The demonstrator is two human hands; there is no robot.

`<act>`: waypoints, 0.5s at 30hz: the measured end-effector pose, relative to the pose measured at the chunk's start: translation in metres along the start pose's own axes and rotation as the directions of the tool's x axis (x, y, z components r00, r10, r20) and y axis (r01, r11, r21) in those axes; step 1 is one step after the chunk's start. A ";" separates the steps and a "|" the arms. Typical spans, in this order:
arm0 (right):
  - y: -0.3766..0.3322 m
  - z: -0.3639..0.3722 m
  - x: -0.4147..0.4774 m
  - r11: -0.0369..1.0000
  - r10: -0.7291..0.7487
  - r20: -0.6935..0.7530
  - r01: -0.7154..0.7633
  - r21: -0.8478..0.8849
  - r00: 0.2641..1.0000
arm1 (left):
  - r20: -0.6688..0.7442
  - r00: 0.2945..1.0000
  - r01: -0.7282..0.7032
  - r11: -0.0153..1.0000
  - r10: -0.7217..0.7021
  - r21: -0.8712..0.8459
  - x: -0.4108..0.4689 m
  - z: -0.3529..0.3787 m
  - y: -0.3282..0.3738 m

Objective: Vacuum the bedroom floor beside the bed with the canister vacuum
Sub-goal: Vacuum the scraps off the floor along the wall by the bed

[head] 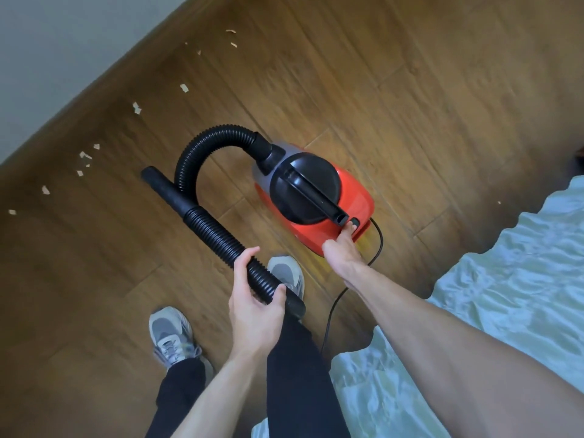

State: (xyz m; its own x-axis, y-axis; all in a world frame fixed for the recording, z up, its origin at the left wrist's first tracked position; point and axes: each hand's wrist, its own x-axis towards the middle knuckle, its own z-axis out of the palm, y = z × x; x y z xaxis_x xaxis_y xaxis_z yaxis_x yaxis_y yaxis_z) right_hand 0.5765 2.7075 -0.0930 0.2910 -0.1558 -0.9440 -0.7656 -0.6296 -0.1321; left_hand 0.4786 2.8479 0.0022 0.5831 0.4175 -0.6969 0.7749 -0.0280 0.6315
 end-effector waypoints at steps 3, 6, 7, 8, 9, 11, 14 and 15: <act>-0.002 -0.009 -0.008 0.987 -0.048 0.062 0.057 -0.154 0.997 | 0.002 1.000 0.017 1.000 -0.017 -0.016 -0.004 -0.009 0.001; -0.022 -0.007 -0.031 0.888 -0.091 0.148 0.147 -0.435 0.985 | -0.012 1.000 0.007 1.000 -0.008 -0.009 -0.013 -0.023 0.005; -0.034 -0.002 -0.043 0.852 -0.123 0.200 0.206 -0.482 0.972 | -0.020 1.000 0.003 1.000 -0.003 -0.011 -0.016 -0.029 0.006; -0.048 0.006 -0.054 0.831 -0.163 0.262 0.276 -0.483 0.951 | -0.031 1.000 0.000 1.000 0.000 -0.015 -0.019 -0.035 0.006; -0.062 0.016 -0.066 0.823 -0.212 0.331 0.351 -0.447 0.920 | -0.044 0.999 0.000 1.000 -0.001 -0.025 -0.022 -0.042 0.006; -0.094 0.041 -0.093 0.812 -0.316 0.462 0.488 -0.321 0.828 | -0.069 0.997 0.013 0.998 -0.018 -0.065 -0.025 -0.057 0.006; -0.136 0.092 -0.126 0.772 -0.379 0.615 0.603 -0.201 0.691 | -0.101 0.994 0.030 0.988 -0.046 -0.153 -0.031 -0.085 0.001; -0.147 0.110 -0.135 0.759 -0.382 0.654 0.626 -0.182 0.653 | -0.112 0.992 0.029 0.982 -0.051 -0.188 -0.032 -0.095 -0.002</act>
State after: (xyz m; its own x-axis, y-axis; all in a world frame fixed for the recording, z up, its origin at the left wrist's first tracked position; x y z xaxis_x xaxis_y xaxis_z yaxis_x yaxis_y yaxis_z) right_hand 0.5862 2.9051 0.0205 0.1078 0.6363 -0.7639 -0.2944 -0.7135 -0.6358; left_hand 0.4352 2.9203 0.0558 0.5118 0.5175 -0.6858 0.7321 0.1551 0.6634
